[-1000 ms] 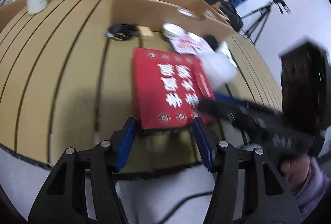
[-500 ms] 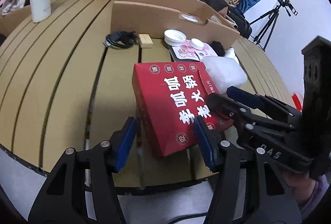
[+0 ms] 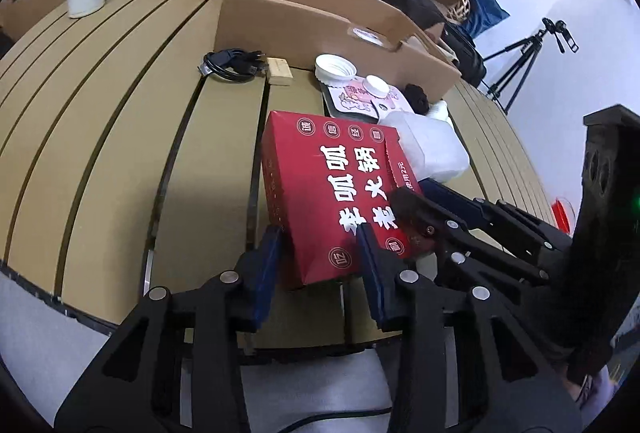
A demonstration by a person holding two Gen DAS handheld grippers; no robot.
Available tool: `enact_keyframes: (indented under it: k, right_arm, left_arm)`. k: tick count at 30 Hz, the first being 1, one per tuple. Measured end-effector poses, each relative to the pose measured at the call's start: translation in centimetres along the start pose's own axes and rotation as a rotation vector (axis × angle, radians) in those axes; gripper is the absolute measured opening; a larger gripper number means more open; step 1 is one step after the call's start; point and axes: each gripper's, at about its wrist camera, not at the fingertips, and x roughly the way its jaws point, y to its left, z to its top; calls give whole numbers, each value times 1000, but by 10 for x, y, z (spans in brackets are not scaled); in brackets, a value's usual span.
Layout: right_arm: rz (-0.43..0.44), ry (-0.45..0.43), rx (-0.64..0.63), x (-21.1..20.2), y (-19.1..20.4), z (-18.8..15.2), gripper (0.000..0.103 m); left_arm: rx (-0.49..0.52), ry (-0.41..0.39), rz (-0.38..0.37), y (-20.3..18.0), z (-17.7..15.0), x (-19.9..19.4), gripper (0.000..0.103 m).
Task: Organize objects
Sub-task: 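Lift the red box with the right tool into the cardboard tray and release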
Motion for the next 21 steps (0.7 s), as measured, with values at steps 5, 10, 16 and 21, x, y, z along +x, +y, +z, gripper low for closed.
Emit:
enact_keyframes:
  k: [5, 10, 16, 21]
  right_arm:
    - [97, -12, 90, -12, -15, -2, 26]
    - [168, -73, 159, -44, -30, 13, 26]
    - [246, -124, 125, -56, -55, 111, 26]
    - [230, -99, 96, -2, -70, 208, 26]
  left_arm:
    - [-40, -33, -16, -6, 0, -21, 24]
    - [-27, -71, -50, -23, 23, -44, 23]
    - [-25, -88, -80, -27, 132, -44, 23]
    - [-96, -60, -43, 0, 217, 6, 23]
